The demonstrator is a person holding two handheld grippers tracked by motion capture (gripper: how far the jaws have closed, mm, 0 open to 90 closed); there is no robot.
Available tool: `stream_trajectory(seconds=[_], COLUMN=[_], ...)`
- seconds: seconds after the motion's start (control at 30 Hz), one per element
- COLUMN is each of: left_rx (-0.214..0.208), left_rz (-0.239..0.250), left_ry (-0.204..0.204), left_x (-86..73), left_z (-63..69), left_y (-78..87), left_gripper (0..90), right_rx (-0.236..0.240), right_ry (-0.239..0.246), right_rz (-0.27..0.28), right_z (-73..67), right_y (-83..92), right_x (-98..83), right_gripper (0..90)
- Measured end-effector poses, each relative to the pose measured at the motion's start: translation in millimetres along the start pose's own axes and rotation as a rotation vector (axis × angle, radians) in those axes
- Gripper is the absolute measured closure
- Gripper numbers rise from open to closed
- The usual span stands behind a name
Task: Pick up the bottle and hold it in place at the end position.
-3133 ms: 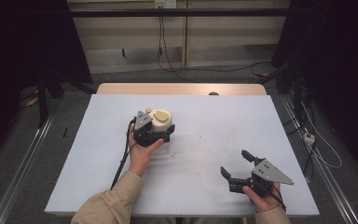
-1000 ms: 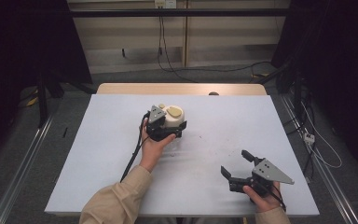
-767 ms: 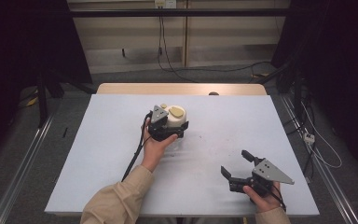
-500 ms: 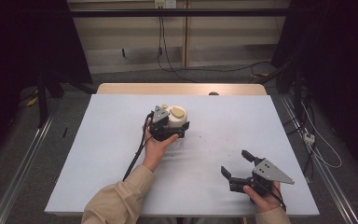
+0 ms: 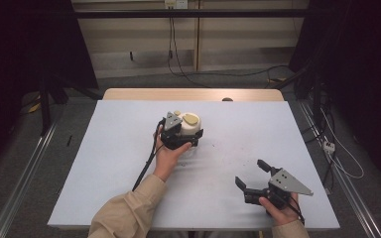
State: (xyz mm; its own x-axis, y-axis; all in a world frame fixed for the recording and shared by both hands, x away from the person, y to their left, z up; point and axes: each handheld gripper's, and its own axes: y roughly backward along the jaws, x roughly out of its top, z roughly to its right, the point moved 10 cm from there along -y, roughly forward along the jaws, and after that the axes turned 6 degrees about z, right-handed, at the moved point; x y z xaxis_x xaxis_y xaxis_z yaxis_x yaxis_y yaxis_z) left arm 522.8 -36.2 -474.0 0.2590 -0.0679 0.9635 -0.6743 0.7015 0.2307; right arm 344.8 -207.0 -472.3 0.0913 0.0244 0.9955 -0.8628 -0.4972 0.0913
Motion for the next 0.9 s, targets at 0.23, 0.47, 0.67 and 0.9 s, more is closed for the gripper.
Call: stream_trajectory(seconds=[0.23,0.47,0.67,0.9], left_rx=[0.002,0.008,0.010,0.003], left_rz=[-0.002,-0.003,0.005,-0.005], left_ry=[-0.004,-0.006,-0.006,-0.014], left_x=[-1.0,-2.6,-2.6,-6.4], left_z=[0.2,-1.2,0.7,2.5], left_y=[-1.1,-2.1,-3.4,-5.7], left_gripper=[6.6,6.6,6.6,6.5], right_rx=[0.002,0.003,0.002,0.001], right_ry=[0.001,0.002,0.001,0.001], right_rz=[-0.001,-0.002,-0.001,-0.002], right_z=[0.1,0.1,0.1,0.3], right_y=[0.2,0.2,0.0,0.0], right_x=[-0.2,-0.4,-0.4,-0.4], right_gripper=[4.4,4.3,4.4,4.4])
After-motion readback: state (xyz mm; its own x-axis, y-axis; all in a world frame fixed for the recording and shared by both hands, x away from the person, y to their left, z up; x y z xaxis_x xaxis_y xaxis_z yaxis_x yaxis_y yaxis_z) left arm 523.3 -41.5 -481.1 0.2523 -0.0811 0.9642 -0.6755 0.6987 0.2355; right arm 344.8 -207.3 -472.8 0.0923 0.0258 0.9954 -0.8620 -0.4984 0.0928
